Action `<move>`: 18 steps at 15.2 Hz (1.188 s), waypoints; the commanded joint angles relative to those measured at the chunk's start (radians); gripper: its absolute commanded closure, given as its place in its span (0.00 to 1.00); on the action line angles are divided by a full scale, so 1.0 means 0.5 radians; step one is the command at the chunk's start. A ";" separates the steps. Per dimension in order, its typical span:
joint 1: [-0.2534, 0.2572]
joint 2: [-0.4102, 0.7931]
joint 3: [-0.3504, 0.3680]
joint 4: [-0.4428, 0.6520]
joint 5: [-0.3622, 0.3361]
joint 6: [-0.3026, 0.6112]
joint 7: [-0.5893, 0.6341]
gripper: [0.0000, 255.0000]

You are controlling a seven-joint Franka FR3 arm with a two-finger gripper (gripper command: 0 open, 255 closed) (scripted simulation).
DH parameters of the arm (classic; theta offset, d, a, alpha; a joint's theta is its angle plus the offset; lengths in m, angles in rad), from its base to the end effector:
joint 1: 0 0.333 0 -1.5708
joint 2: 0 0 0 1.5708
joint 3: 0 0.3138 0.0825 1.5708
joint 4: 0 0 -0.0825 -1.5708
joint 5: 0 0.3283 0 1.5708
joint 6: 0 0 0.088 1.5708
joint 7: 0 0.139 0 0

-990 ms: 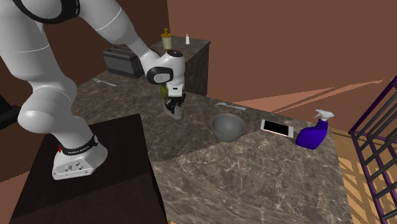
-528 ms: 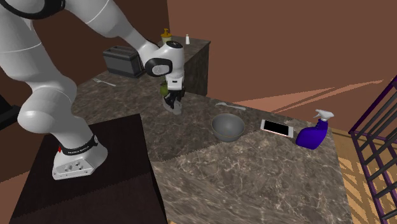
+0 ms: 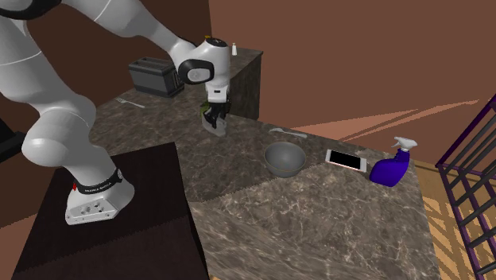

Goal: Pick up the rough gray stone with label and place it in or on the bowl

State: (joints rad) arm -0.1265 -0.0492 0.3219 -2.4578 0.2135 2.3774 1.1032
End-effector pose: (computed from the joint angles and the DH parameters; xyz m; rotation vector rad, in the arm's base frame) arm 0.4226 0.0903 0.3193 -2.6309 1.5507 0.1591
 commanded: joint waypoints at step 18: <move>-0.201 0.401 -0.208 0.790 -0.206 -0.436 -0.225 1.00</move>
State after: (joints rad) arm -0.2220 0.1249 0.2238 -2.1149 0.1201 2.1862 0.9943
